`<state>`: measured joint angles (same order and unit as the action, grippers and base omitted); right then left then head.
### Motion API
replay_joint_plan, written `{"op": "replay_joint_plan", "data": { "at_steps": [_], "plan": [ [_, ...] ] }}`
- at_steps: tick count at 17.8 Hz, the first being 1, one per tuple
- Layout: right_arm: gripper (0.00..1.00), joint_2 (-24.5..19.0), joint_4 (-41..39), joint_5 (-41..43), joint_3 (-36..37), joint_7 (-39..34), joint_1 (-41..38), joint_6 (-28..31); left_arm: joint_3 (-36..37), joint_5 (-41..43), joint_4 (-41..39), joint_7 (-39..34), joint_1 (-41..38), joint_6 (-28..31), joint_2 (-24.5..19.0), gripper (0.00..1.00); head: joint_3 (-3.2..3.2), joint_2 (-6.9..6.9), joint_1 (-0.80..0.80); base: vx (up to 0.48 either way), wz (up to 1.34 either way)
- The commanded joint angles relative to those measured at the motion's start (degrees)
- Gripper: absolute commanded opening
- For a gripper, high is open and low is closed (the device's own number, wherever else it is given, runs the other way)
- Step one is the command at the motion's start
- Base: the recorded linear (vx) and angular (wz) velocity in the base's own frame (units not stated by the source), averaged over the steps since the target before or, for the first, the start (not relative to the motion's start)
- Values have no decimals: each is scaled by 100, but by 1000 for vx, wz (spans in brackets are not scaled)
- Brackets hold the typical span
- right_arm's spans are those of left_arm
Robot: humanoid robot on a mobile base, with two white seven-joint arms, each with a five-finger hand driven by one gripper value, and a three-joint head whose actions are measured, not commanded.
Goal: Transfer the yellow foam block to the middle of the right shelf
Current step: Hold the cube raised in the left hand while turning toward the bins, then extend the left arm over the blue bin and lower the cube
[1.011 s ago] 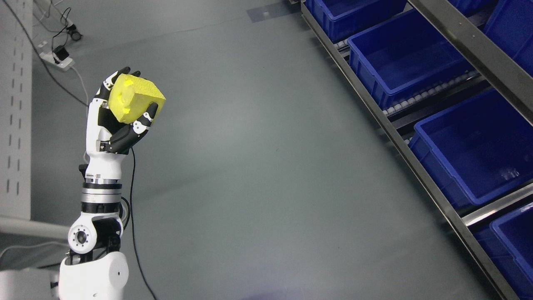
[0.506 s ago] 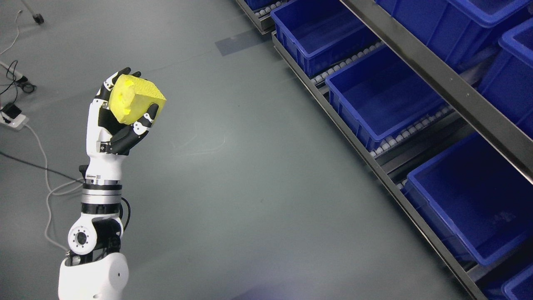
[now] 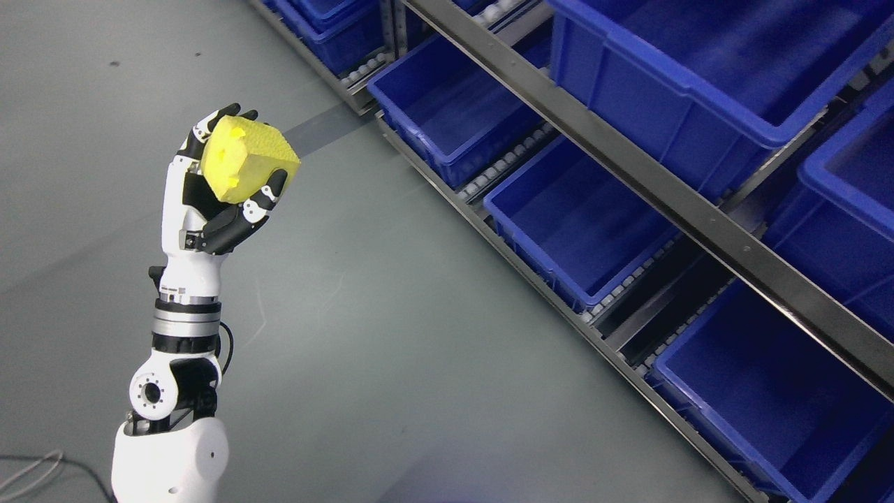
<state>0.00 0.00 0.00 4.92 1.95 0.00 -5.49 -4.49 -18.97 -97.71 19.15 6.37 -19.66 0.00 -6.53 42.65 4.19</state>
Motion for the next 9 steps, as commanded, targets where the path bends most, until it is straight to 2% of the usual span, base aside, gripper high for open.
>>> {"op": "replay_joint_plan", "data": {
  "at_steps": [1,3,9],
  "plan": [
    [100,100,-100,-18,0,-2,-9,4,1133,7,-91,72,741,6,-100,42,0,0,0,346,-689],
    [100,100,-100,-18,0,-2,-9,4,1328,8,-91,72,1267,215,-100,41,0,0,0,343,-670],
    [100,100,-100,-18,0,-2,-9,4,1355,8,-91,72,3306,1708,-100,41,0,0,0,226,-604]
  ]
}}
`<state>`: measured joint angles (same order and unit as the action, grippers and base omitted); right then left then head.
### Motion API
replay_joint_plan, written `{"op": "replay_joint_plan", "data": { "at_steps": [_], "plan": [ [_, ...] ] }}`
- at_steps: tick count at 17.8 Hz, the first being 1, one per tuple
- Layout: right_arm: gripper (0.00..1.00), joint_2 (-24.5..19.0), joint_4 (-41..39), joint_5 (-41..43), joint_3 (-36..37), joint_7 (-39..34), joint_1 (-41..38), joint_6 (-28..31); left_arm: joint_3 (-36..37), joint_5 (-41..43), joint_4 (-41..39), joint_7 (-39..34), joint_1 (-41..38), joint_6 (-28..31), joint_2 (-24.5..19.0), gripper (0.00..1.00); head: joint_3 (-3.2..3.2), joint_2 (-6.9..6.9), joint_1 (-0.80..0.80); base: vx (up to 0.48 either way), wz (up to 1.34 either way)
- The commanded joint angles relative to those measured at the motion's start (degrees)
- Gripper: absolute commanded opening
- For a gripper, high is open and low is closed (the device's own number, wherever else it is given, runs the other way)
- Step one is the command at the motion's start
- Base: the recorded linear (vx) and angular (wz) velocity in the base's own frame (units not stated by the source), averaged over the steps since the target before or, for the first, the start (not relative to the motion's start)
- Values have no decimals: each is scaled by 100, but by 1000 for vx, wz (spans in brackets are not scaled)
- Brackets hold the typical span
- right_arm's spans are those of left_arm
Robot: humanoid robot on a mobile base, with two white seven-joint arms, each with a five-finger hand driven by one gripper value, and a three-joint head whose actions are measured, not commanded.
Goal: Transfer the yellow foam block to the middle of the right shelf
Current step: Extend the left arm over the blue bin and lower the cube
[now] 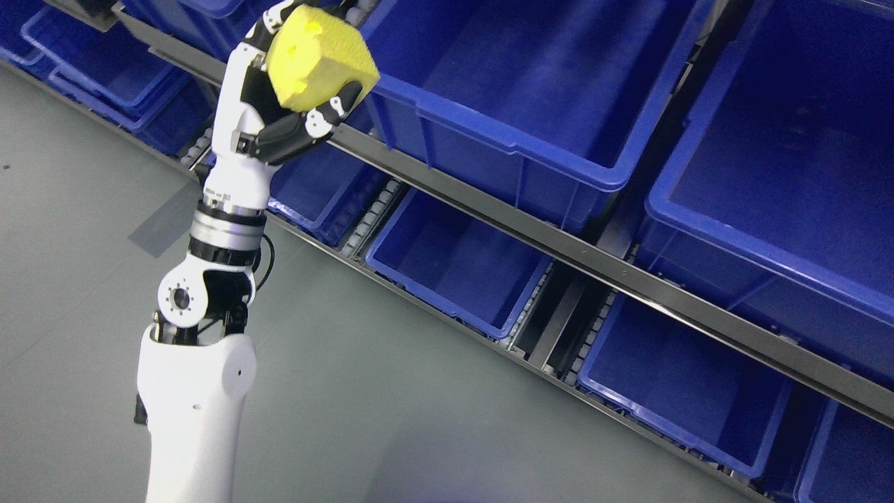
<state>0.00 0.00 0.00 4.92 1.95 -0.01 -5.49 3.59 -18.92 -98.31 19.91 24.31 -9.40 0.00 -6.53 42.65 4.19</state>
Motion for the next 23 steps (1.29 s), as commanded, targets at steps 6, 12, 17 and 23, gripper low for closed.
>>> {"op": "replay_joint_plan", "data": {
  "at_steps": [6,12,17,23],
  "plan": [
    [100,100,-100,-18,0,-2,-8,4,887,587,-4,423,2622,2941,-489,42,0,0,0,161,-375],
    [100,100,-100,-18,0,-2,-8,4,1302,1987,48,1839,2307,2988,-1624,43,0,0,0,103,-230],
    [100,100,-100,-18,0,-2,-8,4,1407,2331,48,2386,1956,2874,-1758,47,0,0,0,84,-143],
    [100,100,-100,-18,0,-2,-8,4,1662,2331,40,2404,1937,2882,-1504,83,0,1,0,46,-64]
  ]
}}
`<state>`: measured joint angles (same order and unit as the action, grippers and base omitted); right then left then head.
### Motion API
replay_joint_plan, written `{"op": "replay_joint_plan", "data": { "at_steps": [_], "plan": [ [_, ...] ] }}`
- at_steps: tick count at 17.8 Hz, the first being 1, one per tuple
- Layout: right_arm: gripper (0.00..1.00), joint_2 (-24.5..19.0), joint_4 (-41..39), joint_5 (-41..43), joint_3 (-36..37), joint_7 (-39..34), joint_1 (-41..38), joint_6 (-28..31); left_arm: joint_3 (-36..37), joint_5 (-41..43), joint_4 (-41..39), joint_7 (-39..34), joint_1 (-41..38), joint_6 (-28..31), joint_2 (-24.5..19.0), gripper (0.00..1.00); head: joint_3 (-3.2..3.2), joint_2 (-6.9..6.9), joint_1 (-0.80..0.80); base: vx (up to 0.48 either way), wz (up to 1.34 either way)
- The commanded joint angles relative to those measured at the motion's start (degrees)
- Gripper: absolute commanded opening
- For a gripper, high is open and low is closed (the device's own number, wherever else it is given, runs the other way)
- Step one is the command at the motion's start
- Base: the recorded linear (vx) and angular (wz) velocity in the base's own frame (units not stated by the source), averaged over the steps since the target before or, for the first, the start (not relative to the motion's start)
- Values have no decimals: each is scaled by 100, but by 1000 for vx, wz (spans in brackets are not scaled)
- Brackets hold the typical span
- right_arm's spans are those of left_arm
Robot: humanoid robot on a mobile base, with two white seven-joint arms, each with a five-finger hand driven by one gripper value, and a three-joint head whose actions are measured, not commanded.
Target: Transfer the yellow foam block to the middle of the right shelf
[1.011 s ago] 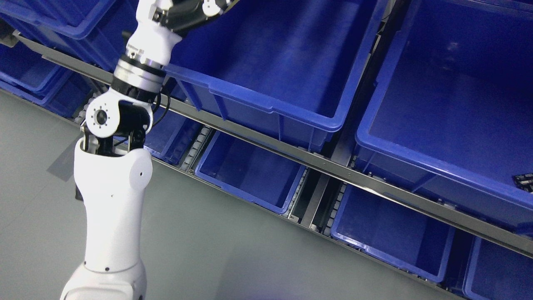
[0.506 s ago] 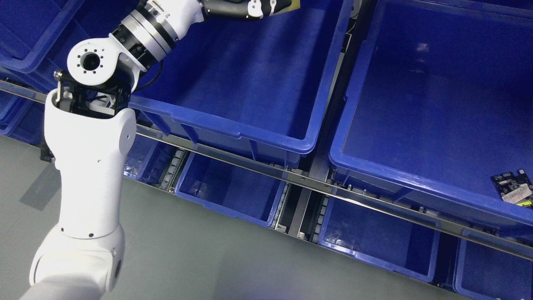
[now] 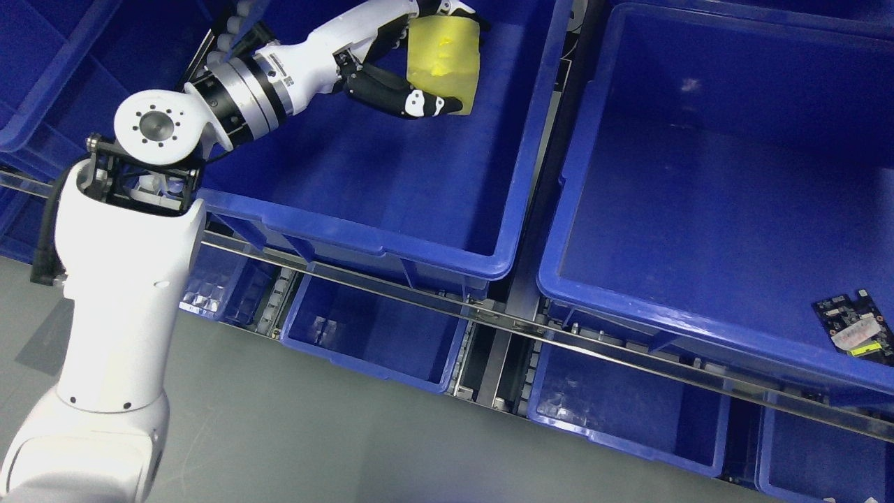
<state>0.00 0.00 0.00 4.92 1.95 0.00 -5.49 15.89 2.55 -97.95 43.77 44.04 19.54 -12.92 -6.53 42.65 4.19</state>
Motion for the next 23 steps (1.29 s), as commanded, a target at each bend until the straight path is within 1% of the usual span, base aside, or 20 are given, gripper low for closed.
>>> {"op": "replay_joint_plan", "data": {
  "at_steps": [1,2,3,4,6,8,9,10,14,15,18,22,23],
  "plan": [
    [100,100,-100,-18,0,-1,-8,4,415,184,4,17,-27,-11,-28,90,0,0,0,0,0],
    [100,100,-100,-18,0,-1,-8,4,371,184,-5,8,-27,-11,122,96,0,0,0,0,0],
    [100,100,-100,-18,0,-1,-8,4,345,184,-14,8,-27,-3,280,100,0,0,0,0,0],
    [100,100,-100,-18,0,-1,-8,4,275,184,-14,8,-27,6,455,100,0,0,0,0,0],
    [100,100,-100,-18,8,-1,-8,4,-76,184,-14,-44,-36,15,1113,100,0,0,0,0,0],
    [100,100,-100,-18,8,-1,-8,4,-401,184,4,-79,-45,24,1192,100,0,0,0,0,0],
    [100,100,-100,-18,0,-1,-8,4,-438,176,21,-315,-28,24,1192,100,0,0,0,0,0],
    [100,100,-100,-18,0,-1,-8,4,-481,158,30,-804,-36,24,1192,100,0,0,0,0,0],
    [100,100,-100,-18,0,-1,-8,4,-798,97,363,-3877,-80,32,1192,100,0,0,0,0,0],
    [100,100,-100,-18,8,-1,-8,4,-868,44,408,-4242,-158,41,1192,100,0,0,0,0,0],
    [100,100,-100,-18,0,-1,-8,4,-1149,-219,356,-4228,-615,76,1192,99,0,0,0,0,0],
    [100,100,-100,-18,0,-1,-8,4,-1519,-317,171,-4132,-677,331,1192,100,0,0,0,0,0],
    [100,100,-100,-18,0,-1,-8,4,-1528,-317,23,-4036,-843,323,1192,100,0,0,0,0,0]
  ]
}}
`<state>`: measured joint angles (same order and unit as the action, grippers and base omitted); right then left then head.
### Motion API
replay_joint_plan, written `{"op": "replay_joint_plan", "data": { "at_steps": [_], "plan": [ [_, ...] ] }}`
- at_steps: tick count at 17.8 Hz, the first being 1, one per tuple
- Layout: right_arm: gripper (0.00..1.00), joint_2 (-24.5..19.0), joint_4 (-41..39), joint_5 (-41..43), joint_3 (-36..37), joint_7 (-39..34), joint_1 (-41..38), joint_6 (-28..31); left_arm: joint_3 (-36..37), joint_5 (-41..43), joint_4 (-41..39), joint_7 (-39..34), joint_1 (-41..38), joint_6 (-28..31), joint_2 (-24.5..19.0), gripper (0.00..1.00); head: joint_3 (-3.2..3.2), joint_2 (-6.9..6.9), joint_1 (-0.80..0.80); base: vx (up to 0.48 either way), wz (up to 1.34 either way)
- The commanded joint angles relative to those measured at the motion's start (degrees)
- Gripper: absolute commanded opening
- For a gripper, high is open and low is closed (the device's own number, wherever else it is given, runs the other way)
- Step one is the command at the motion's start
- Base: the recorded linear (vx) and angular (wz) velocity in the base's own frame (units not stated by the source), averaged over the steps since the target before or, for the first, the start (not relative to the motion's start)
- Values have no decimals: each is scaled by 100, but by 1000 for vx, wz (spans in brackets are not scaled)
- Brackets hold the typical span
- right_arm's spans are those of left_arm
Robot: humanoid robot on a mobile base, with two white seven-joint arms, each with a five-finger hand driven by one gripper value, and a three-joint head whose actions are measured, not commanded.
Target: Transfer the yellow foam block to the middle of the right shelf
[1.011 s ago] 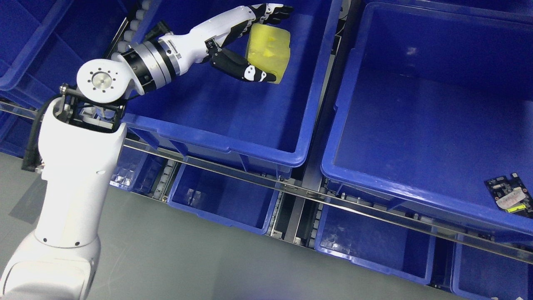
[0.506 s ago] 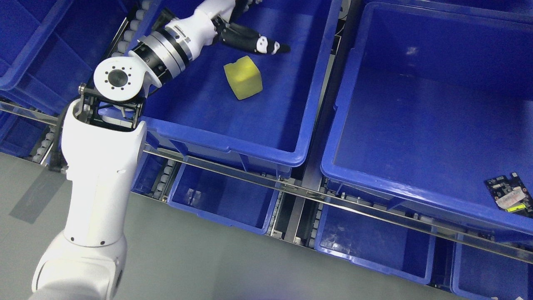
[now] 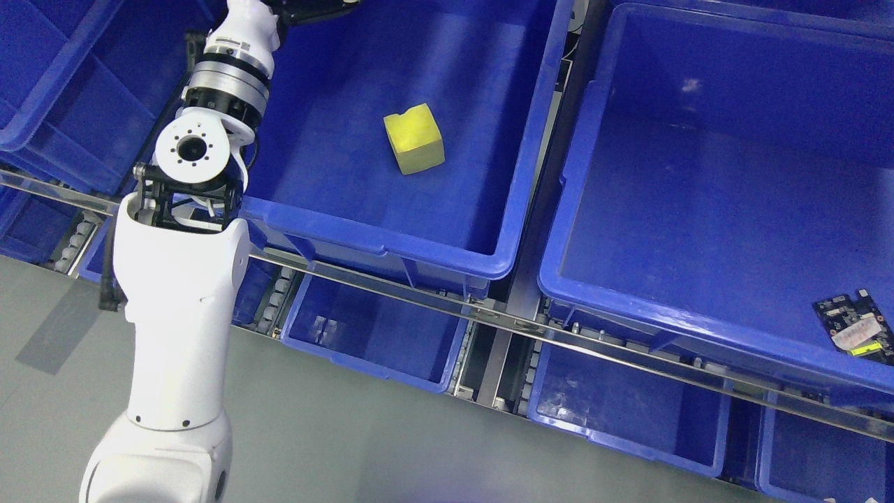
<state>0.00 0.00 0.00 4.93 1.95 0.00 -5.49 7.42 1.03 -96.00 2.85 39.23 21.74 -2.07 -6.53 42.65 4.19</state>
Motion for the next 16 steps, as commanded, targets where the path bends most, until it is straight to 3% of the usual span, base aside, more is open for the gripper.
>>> {"op": "replay_joint_plan", "data": {
  "at_steps": [1,7,11,16],
  "plan": [
    [100,100,-100,-18,-1,-2,-9,4,-680,-165,-260,188,-459,93,107,100,0,0,0,0,0],
    [100,100,-100,-18,-1,-2,-9,4,-741,-367,-252,558,-478,58,107,100,0,0,0,0,0],
    [100,100,-100,-18,-1,-2,-9,4,-803,-375,-252,559,-583,-652,107,100,0,0,0,0,0],
    [100,100,-100,-18,-1,-2,-9,4,-812,-419,-244,559,-654,-706,107,100,0,0,0,0,0]
  ]
}}
